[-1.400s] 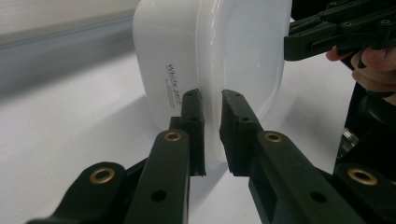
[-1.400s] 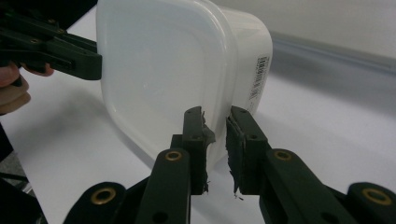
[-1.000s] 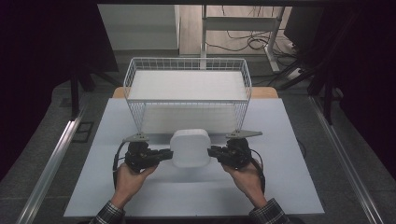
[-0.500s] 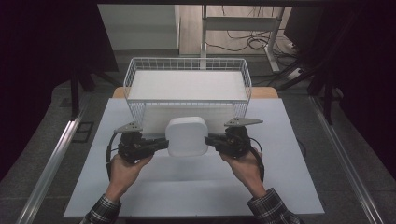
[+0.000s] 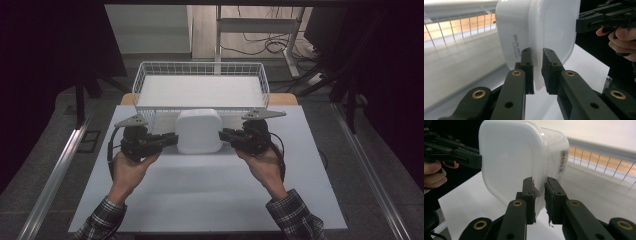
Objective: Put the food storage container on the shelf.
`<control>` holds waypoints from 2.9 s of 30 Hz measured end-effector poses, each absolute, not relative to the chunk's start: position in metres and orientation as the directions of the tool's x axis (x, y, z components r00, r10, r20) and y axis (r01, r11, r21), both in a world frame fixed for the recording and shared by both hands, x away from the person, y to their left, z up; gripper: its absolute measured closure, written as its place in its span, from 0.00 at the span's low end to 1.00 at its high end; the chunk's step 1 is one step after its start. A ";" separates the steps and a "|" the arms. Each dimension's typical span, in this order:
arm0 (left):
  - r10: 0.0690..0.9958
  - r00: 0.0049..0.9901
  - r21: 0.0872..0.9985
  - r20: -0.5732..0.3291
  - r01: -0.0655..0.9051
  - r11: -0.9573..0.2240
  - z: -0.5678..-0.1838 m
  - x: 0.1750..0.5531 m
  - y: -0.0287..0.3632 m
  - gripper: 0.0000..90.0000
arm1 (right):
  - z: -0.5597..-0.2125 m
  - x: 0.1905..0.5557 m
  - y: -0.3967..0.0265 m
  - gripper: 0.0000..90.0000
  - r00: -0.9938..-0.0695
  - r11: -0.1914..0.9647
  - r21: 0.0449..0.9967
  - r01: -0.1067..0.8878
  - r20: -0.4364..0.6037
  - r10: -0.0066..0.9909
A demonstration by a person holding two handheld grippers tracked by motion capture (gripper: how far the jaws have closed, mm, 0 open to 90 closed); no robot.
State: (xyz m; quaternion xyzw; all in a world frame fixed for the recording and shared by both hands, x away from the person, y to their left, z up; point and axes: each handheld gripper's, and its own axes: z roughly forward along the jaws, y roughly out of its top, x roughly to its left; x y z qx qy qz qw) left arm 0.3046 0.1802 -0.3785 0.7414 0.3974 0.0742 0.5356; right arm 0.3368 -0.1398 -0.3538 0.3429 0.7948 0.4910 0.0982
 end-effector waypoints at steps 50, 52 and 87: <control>0.717 0.610 0.836 -0.336 0.544 -0.072 -0.312 0.408 0.179 0.78 | -0.289 0.440 -0.121 0.81 -0.651 0.196 0.830 0.522 0.239 0.720; 0.717 0.609 0.835 -0.340 0.546 -0.067 -0.312 0.409 0.179 0.77 | -0.289 0.442 -0.120 0.80 -0.649 0.191 0.829 0.526 0.246 0.720; 0.808 0.522 0.843 -0.275 0.535 -0.059 -0.317 0.443 0.171 0.41 | -0.294 0.466 -0.101 0.54 -0.576 0.202 0.832 0.517 0.163 0.801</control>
